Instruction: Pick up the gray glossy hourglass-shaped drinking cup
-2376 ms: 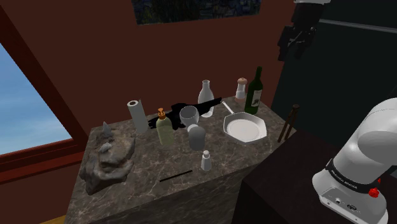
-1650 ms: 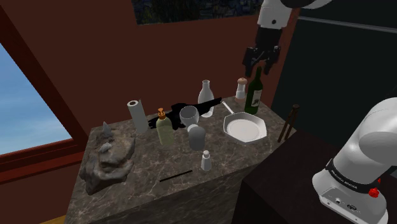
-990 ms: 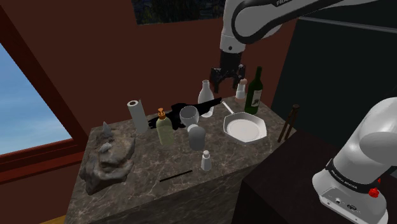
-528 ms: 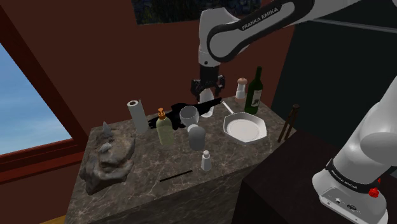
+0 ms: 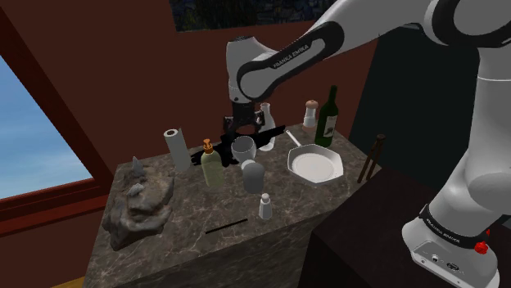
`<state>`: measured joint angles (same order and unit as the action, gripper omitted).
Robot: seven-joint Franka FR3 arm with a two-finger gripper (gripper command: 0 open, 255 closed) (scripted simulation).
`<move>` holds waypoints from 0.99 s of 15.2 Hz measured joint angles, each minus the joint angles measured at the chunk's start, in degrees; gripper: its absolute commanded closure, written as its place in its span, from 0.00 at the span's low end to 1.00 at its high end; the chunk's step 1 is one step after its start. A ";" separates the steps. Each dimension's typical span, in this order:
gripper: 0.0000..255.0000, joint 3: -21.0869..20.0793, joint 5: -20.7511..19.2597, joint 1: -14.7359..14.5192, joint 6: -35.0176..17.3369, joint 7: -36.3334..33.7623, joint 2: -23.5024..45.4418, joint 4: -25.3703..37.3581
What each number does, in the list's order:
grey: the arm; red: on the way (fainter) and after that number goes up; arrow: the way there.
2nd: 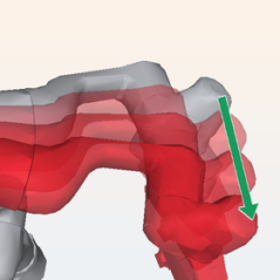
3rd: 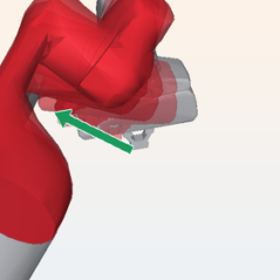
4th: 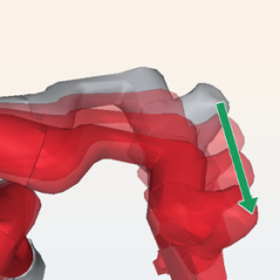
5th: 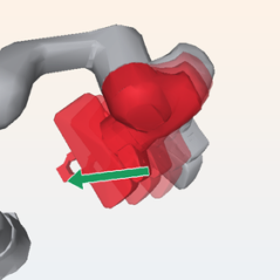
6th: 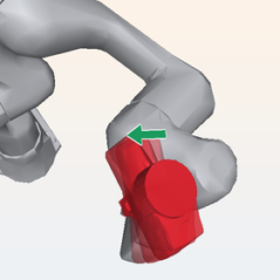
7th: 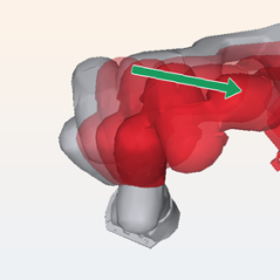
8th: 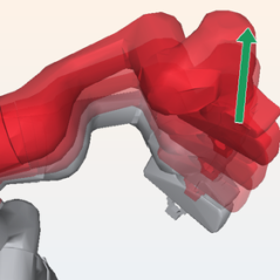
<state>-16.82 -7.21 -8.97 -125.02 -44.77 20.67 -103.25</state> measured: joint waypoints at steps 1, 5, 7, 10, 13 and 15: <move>0.00 0.34 -0.94 -0.71 0.35 -0.90 2.57 2.73; 0.00 1.64 -3.69 -3.57 1.63 -3.88 11.53 12.39; 0.00 1.93 -4.15 -4.05 1.22 -4.37 13.11 13.48; 0.00 2.24 -4.57 -4.23 -0.18 -4.61 14.60 13.54; 0.00 2.49 -4.95 -4.39 -1.85 -4.93 15.74 12.96; 1.00 2.54 -5.02 -4.44 -2.00 -4.94 16.09 13.18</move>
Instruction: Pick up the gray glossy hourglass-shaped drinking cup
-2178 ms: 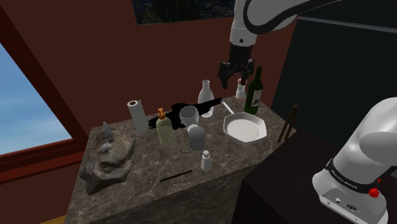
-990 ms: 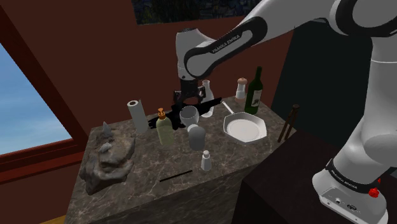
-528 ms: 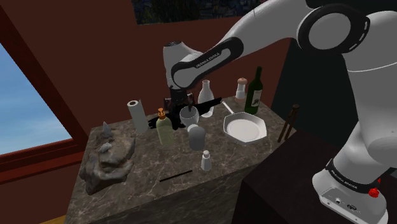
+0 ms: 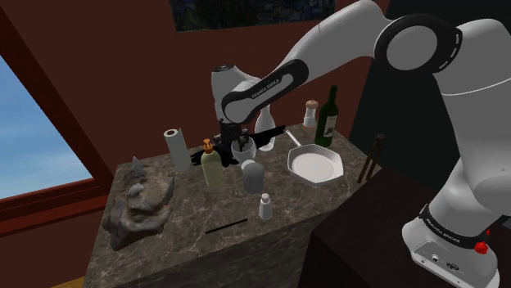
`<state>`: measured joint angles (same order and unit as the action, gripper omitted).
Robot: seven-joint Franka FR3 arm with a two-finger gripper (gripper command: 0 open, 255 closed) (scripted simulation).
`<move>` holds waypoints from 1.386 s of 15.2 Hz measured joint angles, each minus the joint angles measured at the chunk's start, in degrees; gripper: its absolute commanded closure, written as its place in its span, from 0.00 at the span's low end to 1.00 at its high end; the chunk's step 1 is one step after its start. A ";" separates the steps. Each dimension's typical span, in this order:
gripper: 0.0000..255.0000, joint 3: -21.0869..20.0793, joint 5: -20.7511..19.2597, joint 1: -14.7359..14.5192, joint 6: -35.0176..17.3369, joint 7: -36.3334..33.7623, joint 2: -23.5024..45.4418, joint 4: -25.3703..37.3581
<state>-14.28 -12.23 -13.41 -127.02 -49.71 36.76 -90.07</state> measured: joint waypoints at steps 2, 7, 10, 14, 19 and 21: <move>1.00 0.01 -0.01 0.00 -0.03 0.01 0.08 0.07; 1.00 0.02 -0.02 0.00 -0.03 0.01 0.08 0.10; 1.00 -0.01 0.00 -0.04 0.11 -0.04 -0.01 0.12; 1.00 -0.35 0.48 0.17 2.02 0.28 -1.65 0.37; 1.00 -0.69 1.05 0.34 4.99 0.74 -3.23 1.78; 1.00 -0.84 1.32 0.49 6.08 0.95 -4.13 1.98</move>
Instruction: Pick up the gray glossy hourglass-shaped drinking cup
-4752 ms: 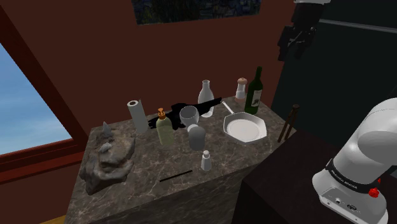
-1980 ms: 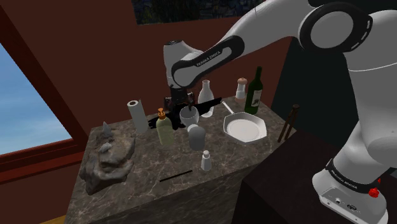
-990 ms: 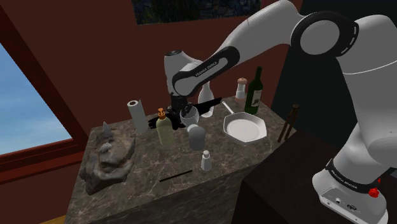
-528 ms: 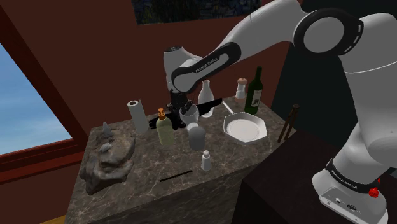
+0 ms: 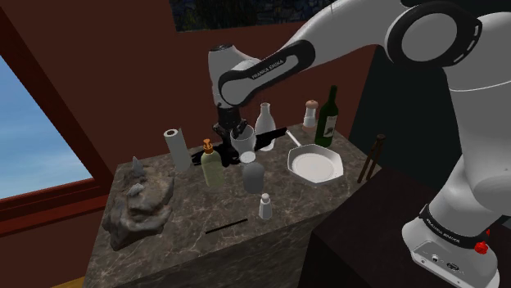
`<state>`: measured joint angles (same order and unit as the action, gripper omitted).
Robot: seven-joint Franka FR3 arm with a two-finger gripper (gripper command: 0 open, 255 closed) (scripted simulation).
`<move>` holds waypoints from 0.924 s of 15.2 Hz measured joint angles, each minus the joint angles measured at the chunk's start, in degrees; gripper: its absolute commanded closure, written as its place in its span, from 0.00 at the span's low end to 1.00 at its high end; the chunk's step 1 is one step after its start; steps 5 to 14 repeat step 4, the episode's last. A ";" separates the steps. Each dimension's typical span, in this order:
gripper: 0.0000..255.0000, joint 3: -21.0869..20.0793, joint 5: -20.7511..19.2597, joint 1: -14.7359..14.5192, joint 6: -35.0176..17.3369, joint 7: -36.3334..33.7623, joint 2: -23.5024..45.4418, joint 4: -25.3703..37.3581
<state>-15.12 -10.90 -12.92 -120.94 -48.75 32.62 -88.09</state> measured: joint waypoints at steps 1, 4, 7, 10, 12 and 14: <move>1.00 -0.05 0.07 -0.05 0.51 -0.03 -0.20 0.32; 1.00 -0.25 0.37 -0.01 2.15 0.15 -1.16 1.04; 1.00 -0.25 0.37 -0.01 2.15 0.15 -1.16 1.04; 1.00 -0.25 0.37 -0.01 2.15 0.15 -1.16 1.04; 1.00 -0.25 0.37 -0.01 2.15 0.15 -1.16 1.04; 1.00 -0.25 0.37 -0.01 2.15 0.15 -1.16 1.04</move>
